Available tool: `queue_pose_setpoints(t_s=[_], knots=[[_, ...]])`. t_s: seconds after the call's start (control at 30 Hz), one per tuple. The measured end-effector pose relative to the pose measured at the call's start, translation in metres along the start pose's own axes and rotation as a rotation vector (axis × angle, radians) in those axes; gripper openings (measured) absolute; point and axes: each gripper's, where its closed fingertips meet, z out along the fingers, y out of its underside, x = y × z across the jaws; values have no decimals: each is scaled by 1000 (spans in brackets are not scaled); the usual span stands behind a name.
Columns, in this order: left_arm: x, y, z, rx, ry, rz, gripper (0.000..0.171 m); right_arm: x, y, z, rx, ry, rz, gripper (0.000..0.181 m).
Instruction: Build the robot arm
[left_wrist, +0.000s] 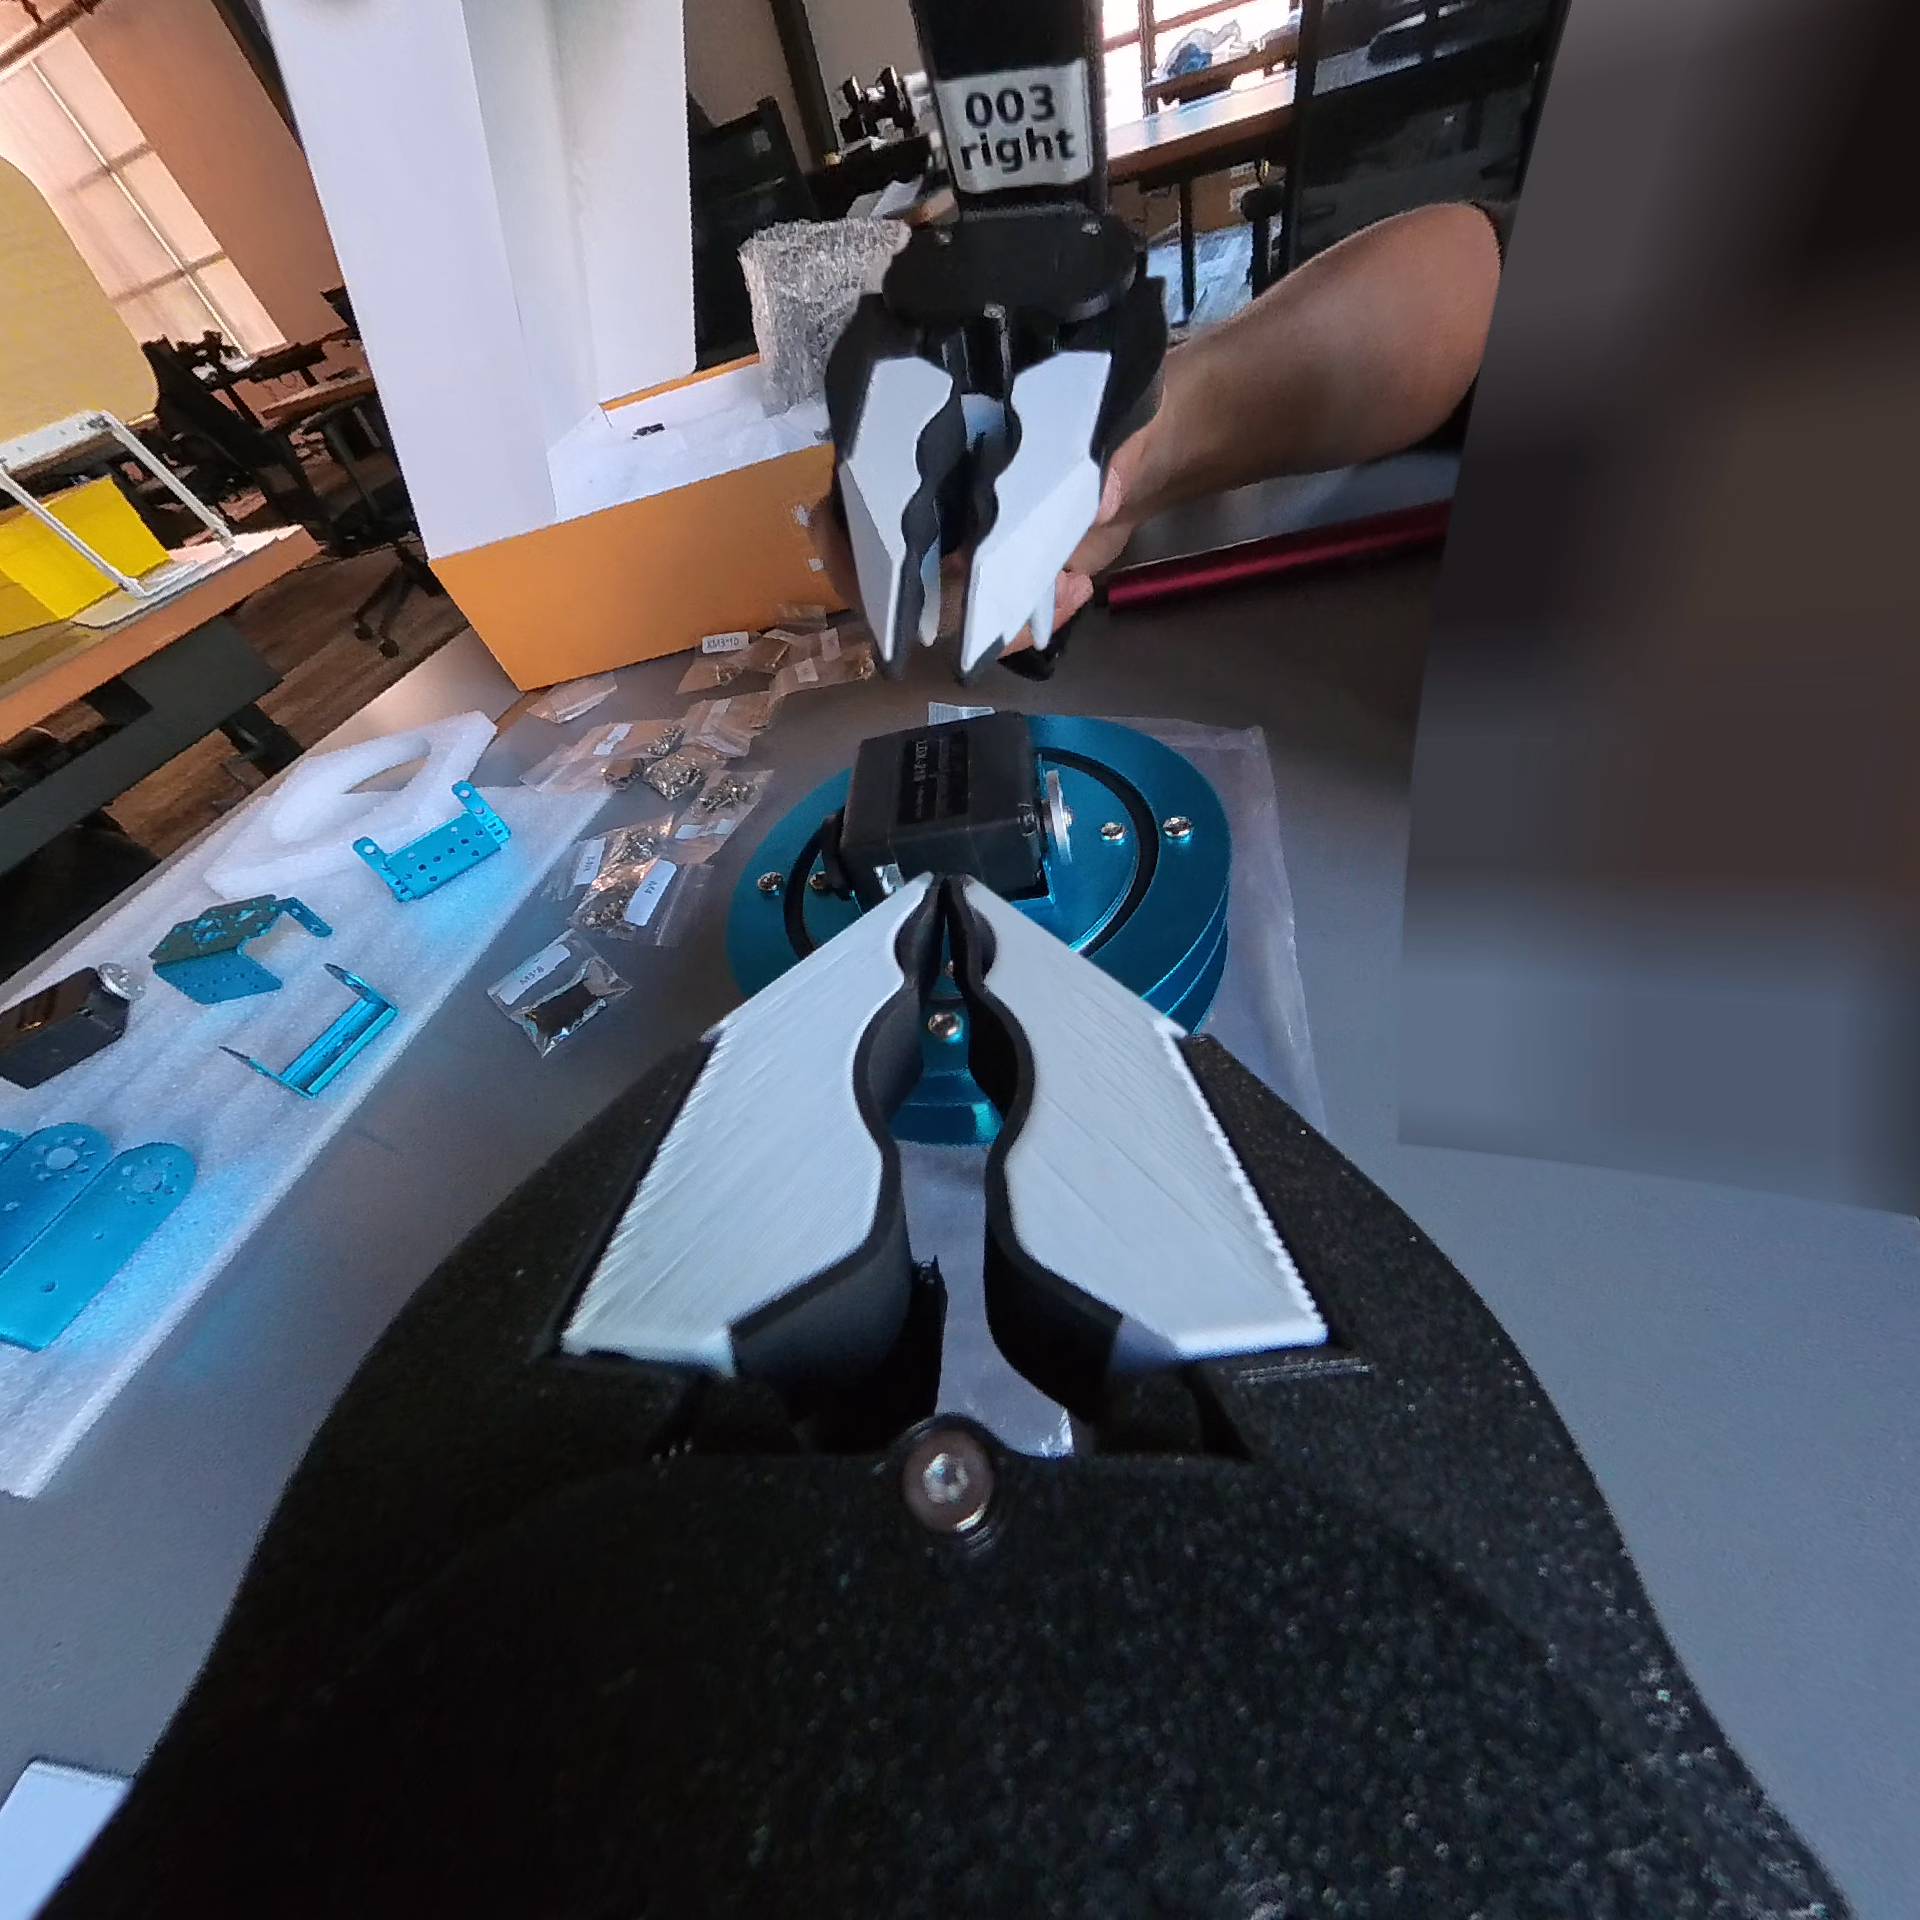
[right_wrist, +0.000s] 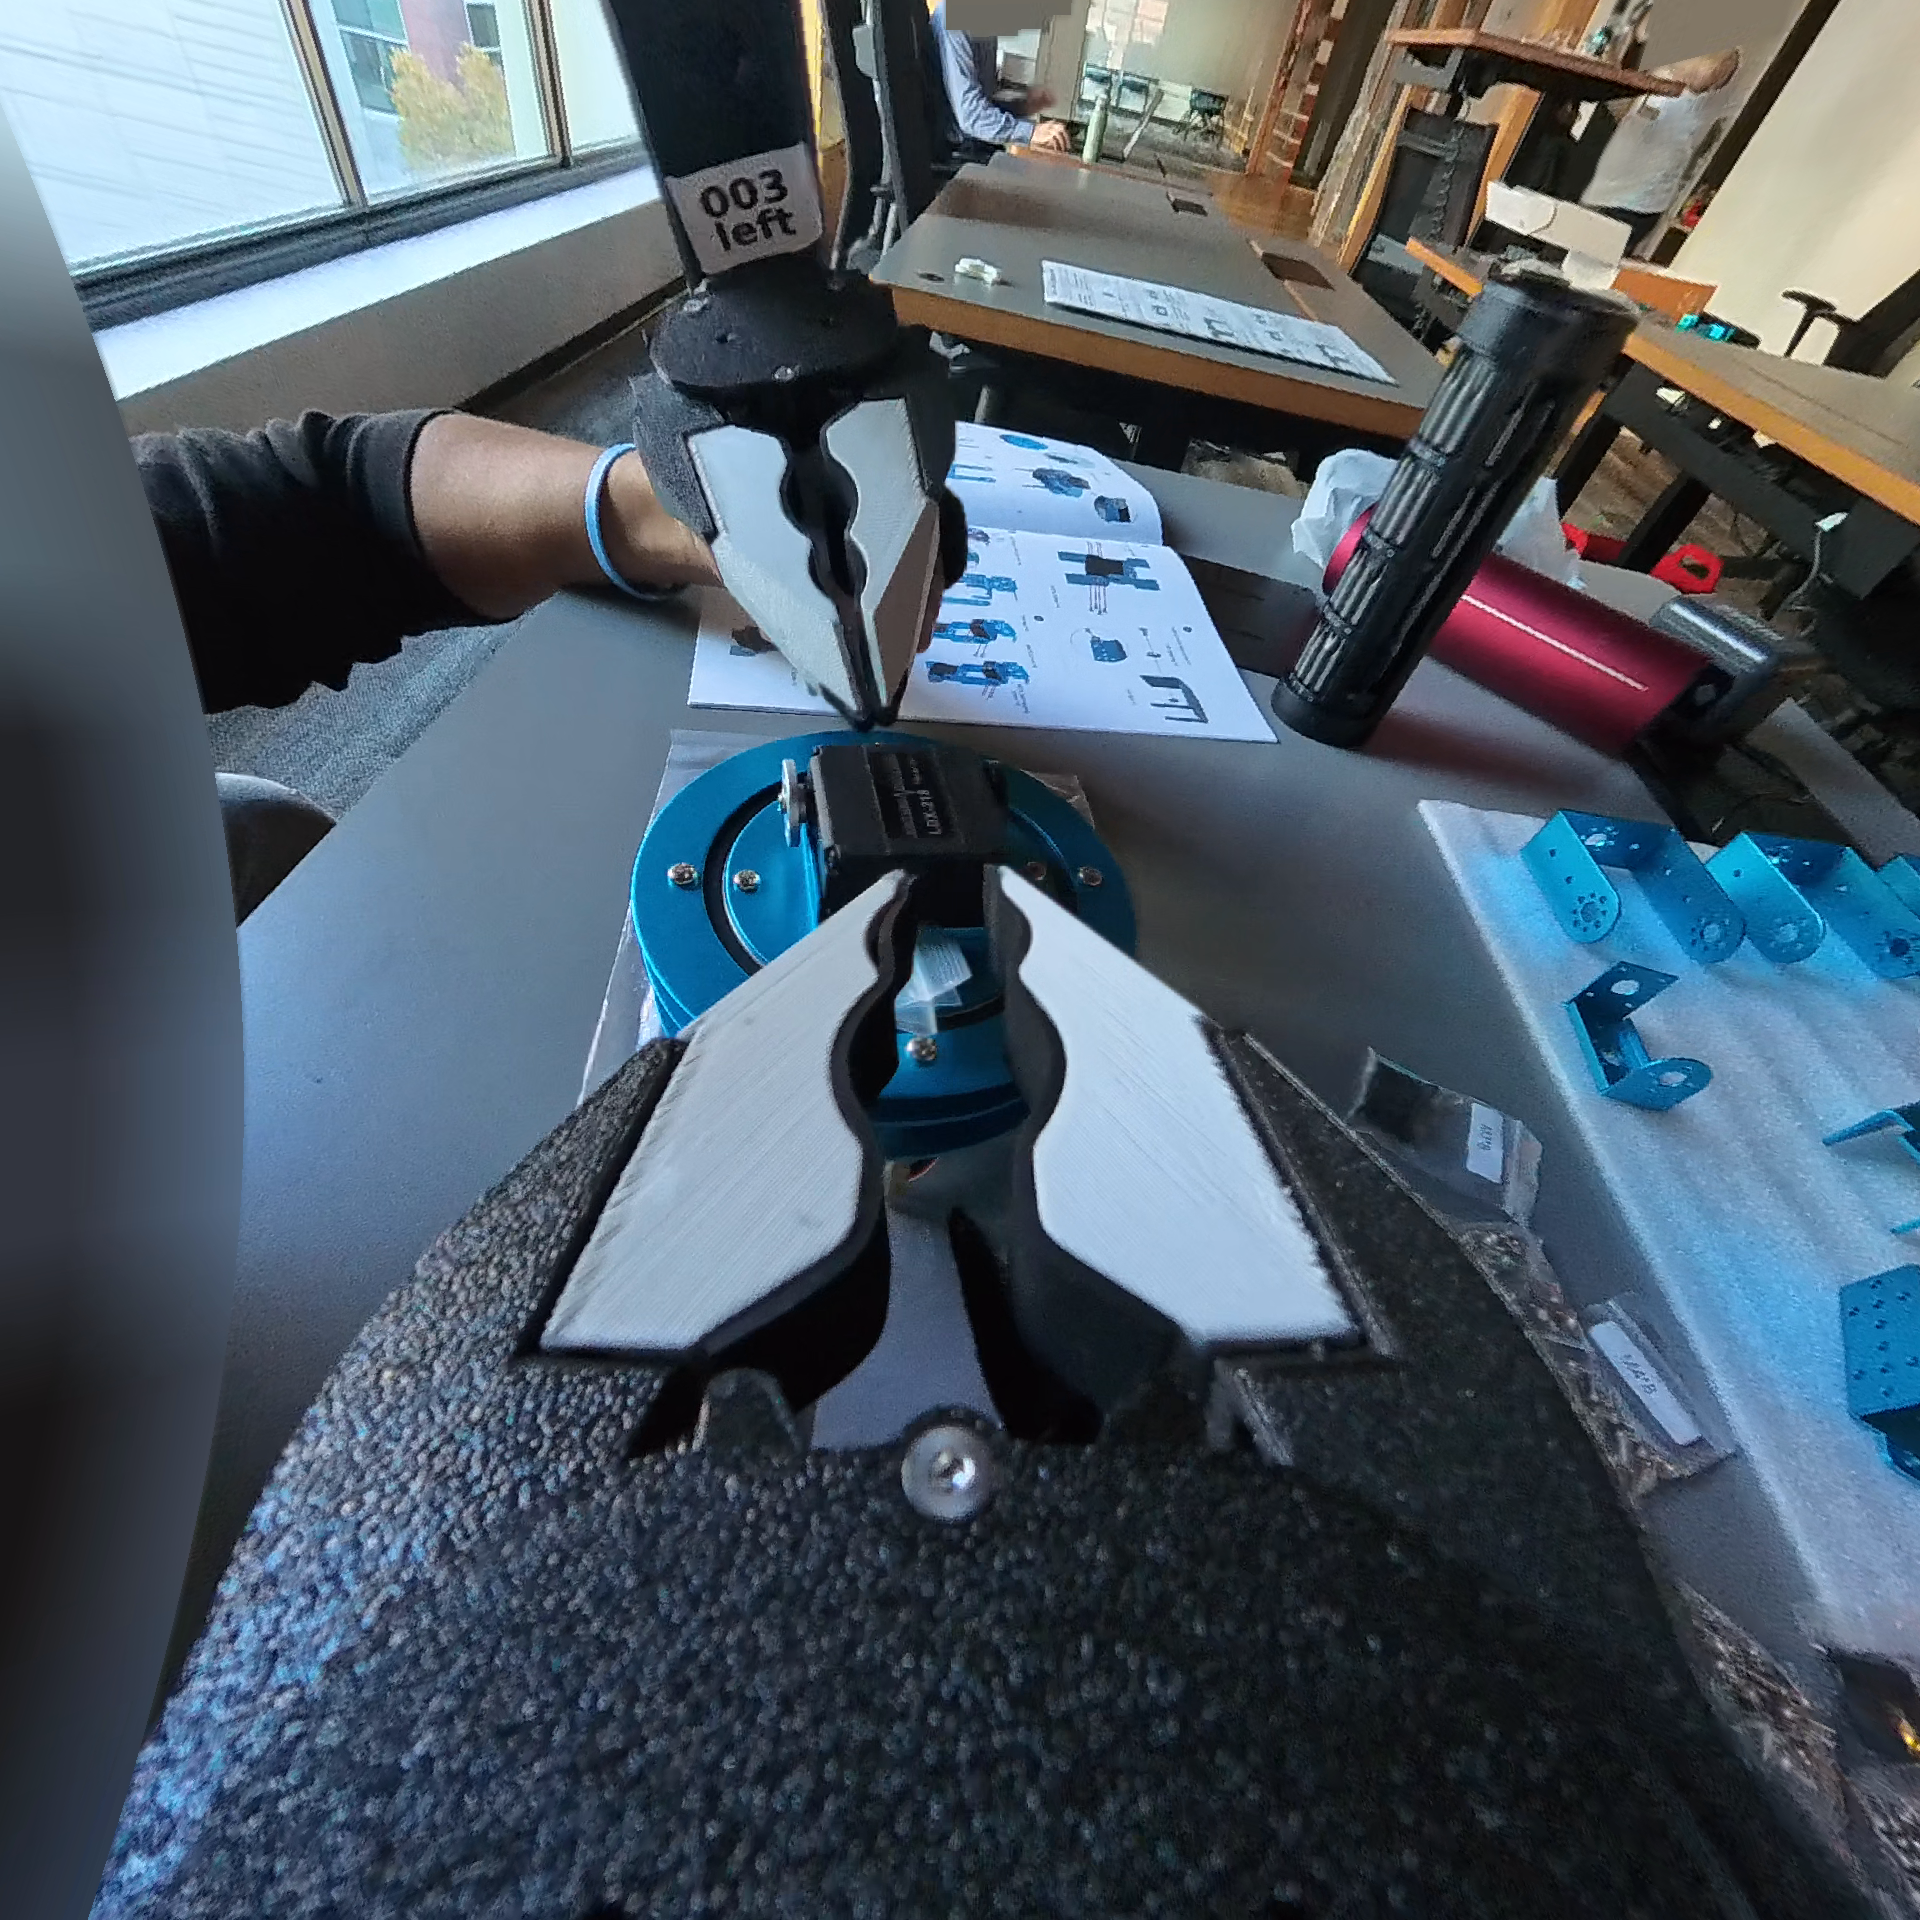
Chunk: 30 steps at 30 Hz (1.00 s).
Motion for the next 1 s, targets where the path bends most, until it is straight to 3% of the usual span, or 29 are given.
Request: queue_pose_setpoints(t_s=[0.53,1.0], knots=[[6,-3,-3,-8,-15,55,0,-2,-1,0,38,6,-8,10],[13,7,8,-49,-5,71,0,-8,10,9,-25,4,-25,12]])
